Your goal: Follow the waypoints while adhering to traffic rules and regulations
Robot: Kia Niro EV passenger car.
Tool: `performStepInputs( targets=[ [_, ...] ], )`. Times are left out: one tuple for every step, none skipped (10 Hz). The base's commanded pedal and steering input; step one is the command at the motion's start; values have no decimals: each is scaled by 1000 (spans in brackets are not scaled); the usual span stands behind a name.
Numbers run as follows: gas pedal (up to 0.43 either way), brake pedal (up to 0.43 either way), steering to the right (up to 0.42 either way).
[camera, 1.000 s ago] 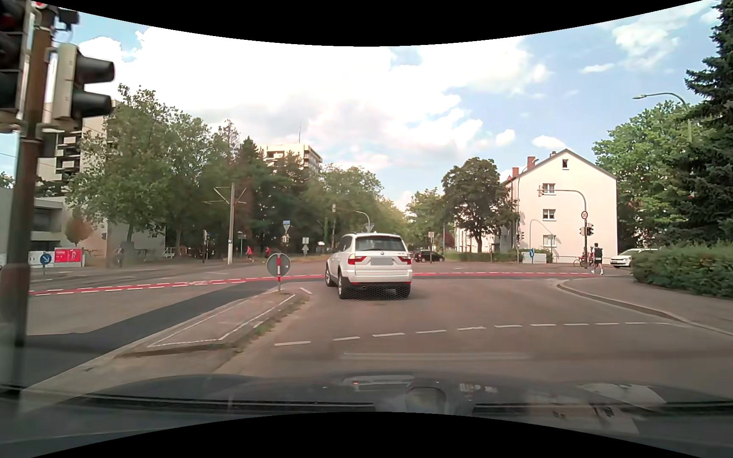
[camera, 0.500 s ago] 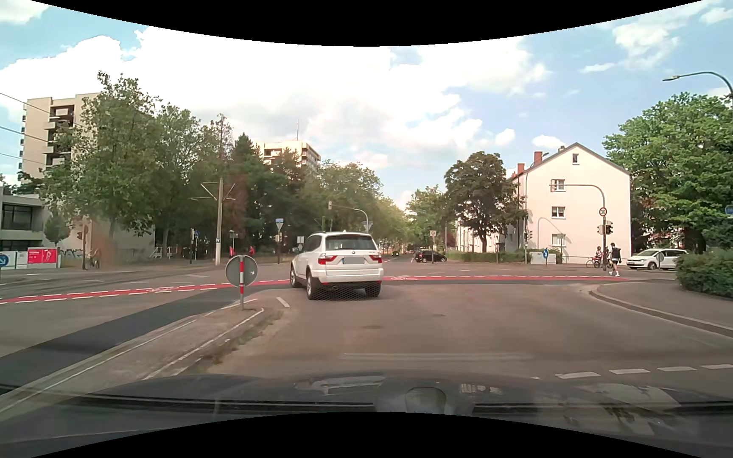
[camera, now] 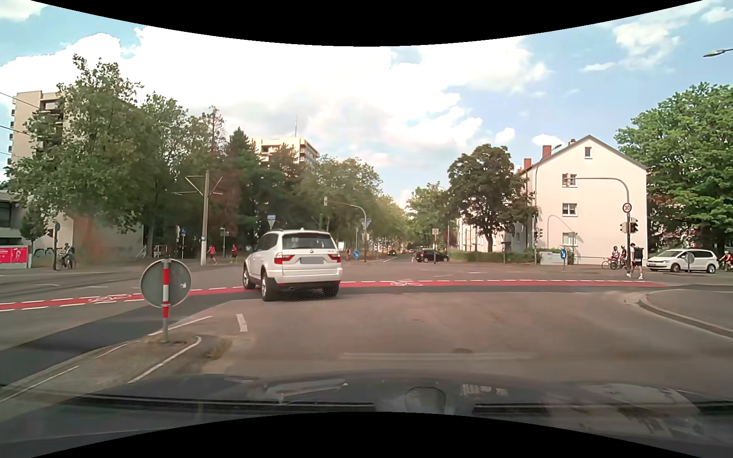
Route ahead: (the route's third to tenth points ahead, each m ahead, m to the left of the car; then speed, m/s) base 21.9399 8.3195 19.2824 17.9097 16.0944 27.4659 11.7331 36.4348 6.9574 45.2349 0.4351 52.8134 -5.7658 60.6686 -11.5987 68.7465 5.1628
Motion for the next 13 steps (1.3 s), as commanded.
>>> performStepInputs(
  targets=[
    [110, 0, -32],
    [98, 0, -45],
    [87, 0, -57],
    [87, 0, -78],
    [79, 0, -106],
    [47, 0, -131],
    [47, 0, -160],
    [47, 0, -189],
    [47, 0, -208],
    [39, 0, -232],
    [39, 0, -253],
    [39, 0, -266],
    [39, 0, -277]
  ],
)
